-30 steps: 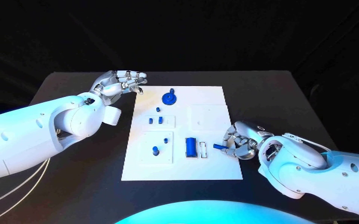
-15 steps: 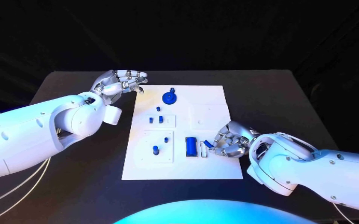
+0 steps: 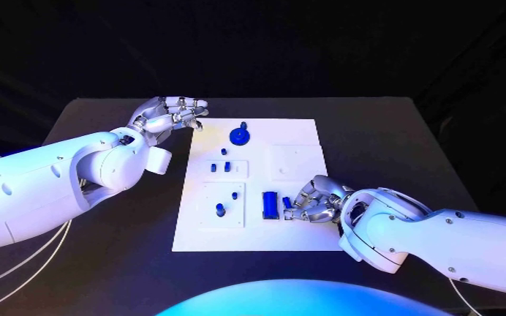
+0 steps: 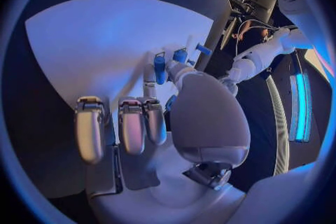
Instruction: Assemble the parts on the task board
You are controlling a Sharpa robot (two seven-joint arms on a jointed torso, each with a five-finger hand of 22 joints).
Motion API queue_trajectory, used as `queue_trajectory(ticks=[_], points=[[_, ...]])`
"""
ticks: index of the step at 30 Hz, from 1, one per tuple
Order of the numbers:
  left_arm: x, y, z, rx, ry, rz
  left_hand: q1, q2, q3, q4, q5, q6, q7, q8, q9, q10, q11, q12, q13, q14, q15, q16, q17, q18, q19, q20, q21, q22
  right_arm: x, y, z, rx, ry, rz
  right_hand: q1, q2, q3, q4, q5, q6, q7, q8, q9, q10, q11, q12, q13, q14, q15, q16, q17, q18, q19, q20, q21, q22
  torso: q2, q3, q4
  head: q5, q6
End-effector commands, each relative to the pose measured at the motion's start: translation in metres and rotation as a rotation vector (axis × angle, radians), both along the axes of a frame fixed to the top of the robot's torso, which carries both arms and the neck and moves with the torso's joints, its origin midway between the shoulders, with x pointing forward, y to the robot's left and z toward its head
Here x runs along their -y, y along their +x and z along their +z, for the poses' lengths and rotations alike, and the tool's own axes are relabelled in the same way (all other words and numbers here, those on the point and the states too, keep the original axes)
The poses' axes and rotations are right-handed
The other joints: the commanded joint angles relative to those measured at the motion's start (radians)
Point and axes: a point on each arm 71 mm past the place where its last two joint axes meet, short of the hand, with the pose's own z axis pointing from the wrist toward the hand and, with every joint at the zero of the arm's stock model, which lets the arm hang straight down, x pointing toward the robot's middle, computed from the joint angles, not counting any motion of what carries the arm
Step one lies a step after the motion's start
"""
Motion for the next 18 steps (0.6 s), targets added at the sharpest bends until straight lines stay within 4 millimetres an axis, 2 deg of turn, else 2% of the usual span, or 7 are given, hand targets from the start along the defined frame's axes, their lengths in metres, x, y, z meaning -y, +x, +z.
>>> queue_trajectory(ticks=[1, 8, 18], points=[[0.0024, -0.0008, 0.0008, 0.0, -0.009, -0.016, -0.004, 0.003, -0.001, 0.001, 0.004, 0.003, 0.004, 0.001, -0.002, -0.003, -0.001, 0.004, -0.001, -0.003, -0.005, -0.003, -0.001, 0.003, 0.006, 0.0, -0.007, -0.001, -0.0029, -0.0026, -0.0033, -0.039, -0.006, 0.023, -0.006, 0.0, -0.009, 0.0, -0.007, -0.003, 0.006, 0.001, -0.002, 0.102, 0.002, 0.004, 0.263, 0.106, -0.001, 0.005, 0.263, -0.01, 0.089, -0.001, -0.003, 0.247, 0.0, 0.0005, -0.0006, -0.001, -0.002], [0.0016, -0.0008, 0.0006, -0.003, -0.007, -0.016, -0.005, 0.002, -0.001, 0.002, 0.004, 0.002, 0.004, 0.001, -0.002, -0.003, 0.0, 0.004, -0.001, -0.003, -0.005, -0.003, -0.001, 0.003, 0.006, 0.001, -0.007, -0.001, -0.0045, -0.003, -0.0034, -0.041, -0.005, 0.031, -0.021, 0.0, -0.016, 0.0, -0.007, -0.005, 0.006, 0.002, 0.0, 0.102, 0.003, 0.004, 0.263, 0.106, 0.0, 0.005, 0.263, -0.009, 0.088, 0.0, -0.006, 0.246, -0.001, 0.0004, -0.0011, 0.0, -0.002], [0.0007, -0.0005, 0.0002, -0.007, -0.005, -0.015, -0.006, 0.002, -0.001, 0.003, 0.004, 0.002, 0.004, 0.0, -0.002, -0.004, 0.0, 0.004, -0.002, -0.003, -0.004, -0.003, -0.001, 0.003, 0.006, 0.001, -0.007, -0.002, -0.0055, -0.0032, -0.0017, -0.023, 0.006, 0.036, -0.086, 0.003, -0.06, 0.003, -0.006, -0.007, 0.007, 0.006, 0.003, 0.102, 0.004, 0.004, 0.263, 0.106, 0.001, 0.005, 0.263, -0.009, 0.088, 0.002, -0.007, 0.246, -0.001, 0.0003, -0.0005, 0.001, -0.001]])
